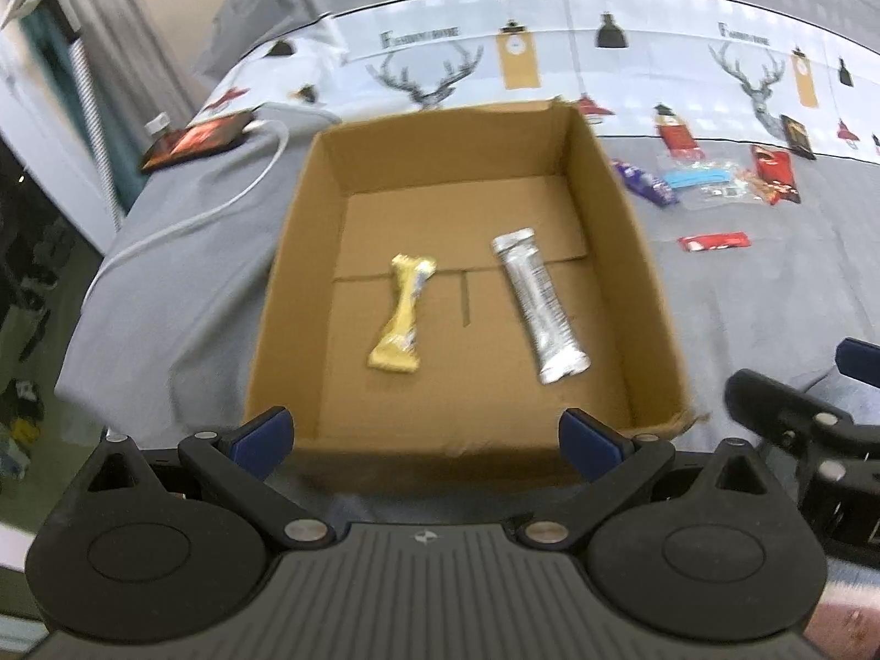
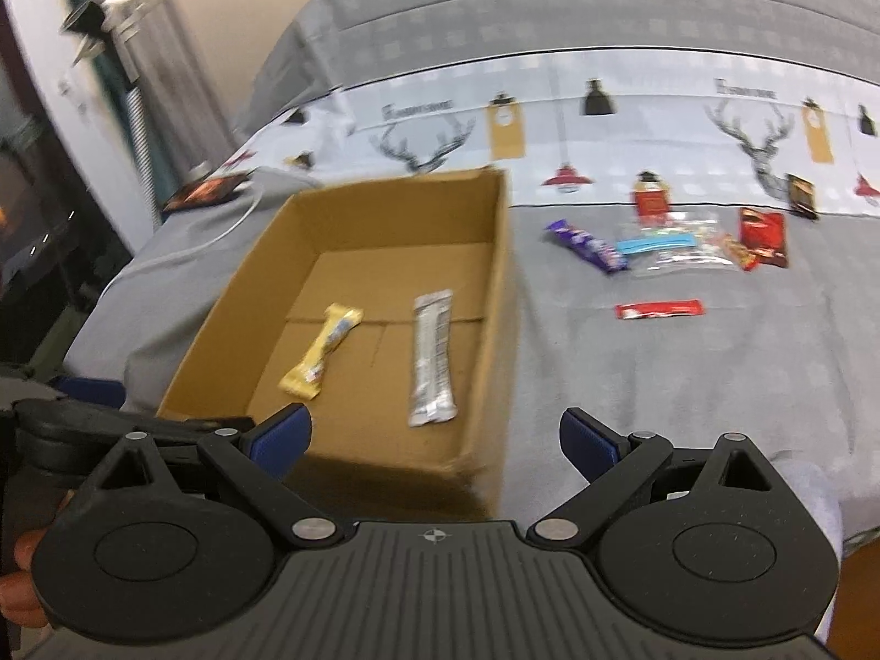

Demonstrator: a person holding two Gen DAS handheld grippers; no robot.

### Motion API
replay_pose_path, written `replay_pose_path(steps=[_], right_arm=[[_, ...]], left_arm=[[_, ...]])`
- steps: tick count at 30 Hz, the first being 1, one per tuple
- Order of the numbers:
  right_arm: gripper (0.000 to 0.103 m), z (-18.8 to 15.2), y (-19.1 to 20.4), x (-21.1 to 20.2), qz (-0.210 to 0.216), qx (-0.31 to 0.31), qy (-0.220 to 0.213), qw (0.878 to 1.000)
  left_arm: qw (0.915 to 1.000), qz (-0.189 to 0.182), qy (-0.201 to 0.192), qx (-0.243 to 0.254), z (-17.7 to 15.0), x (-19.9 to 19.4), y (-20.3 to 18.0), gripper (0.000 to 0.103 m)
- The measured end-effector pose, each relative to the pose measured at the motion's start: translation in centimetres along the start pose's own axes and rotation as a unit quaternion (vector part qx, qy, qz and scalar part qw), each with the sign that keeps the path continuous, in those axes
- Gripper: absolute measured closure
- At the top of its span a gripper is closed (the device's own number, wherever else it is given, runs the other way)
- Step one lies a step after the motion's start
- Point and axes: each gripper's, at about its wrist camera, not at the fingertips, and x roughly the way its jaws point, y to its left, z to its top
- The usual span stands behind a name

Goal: Organize snacks
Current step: 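Grasp the purple candy bar with the left tool while the right tool grasps the red pouch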

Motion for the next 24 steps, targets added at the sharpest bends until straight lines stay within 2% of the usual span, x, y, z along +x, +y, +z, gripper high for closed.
replay_pose_path(steps=[6, 12, 15, 18, 24], right_arm=[[0.006, 1.0, -6.2, -0.1, -0.055, 0.054, -0.024, 0.997], [0.006, 3.0, -15.1, 0.3, -0.129, 0.121, -0.049, 0.983], [0.005, 4.9, -19.6, 1.6, -0.163, 0.143, -0.063, 0.974], [0.004, 6.8, -23.9, 4.0, -0.182, 0.165, -0.069, 0.967], [0.003, 11.6, -32.2, 12.6, -0.2, 0.191, -0.047, 0.96]], left_arm=[[0.9993, -0.03, -0.01, 0.02, 5.5, 0.8, -4.7, 0.0], [0.9965, -0.083, 0.007, 0.012, 12.7, 3.8, -11.3, 0.0], [0.9954, -0.094, 0.017, 0.004, 16.6, 6.9, -15.1, 0.0], [0.9951, -0.089, 0.041, -0.011, 20.3, 11.4, -18.8, 0.0], [0.9942, -0.073, 0.07, -0.036, 24.9, 20.9, -23.0, 0.0]])
